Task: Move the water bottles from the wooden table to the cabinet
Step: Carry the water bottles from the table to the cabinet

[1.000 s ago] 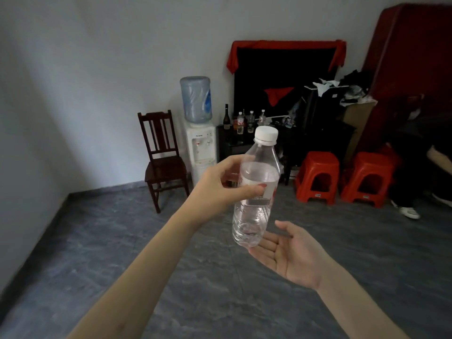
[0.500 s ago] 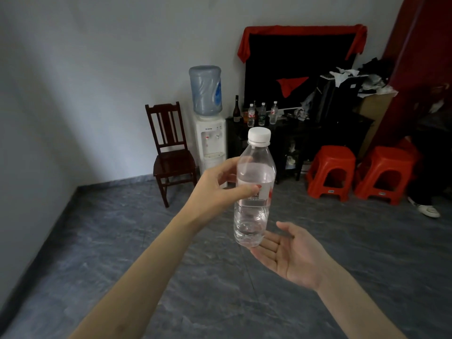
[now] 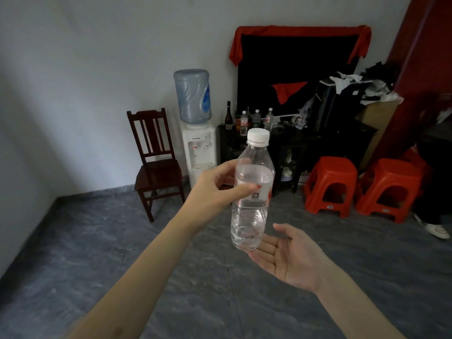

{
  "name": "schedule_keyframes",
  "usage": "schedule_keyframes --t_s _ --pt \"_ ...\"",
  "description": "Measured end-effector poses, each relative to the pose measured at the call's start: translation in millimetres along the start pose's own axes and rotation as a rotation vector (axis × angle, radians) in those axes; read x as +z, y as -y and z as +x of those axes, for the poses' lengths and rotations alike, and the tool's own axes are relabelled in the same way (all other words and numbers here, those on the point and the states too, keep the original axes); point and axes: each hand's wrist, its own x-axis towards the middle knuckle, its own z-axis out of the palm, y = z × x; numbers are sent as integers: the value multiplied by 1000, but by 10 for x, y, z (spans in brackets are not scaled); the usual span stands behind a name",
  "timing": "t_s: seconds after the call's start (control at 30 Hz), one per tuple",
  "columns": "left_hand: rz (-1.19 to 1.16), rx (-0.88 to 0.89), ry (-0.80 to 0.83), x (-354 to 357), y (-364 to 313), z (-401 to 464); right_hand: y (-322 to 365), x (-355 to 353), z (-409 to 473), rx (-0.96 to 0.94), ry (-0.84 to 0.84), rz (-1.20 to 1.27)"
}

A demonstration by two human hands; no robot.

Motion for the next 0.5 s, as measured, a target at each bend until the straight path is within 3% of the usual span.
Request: schedule_keyframes --t_s 0.5 --pt "-25 -100 -18 -159 884 1697 1490 -280 1420 100 -4 -42"
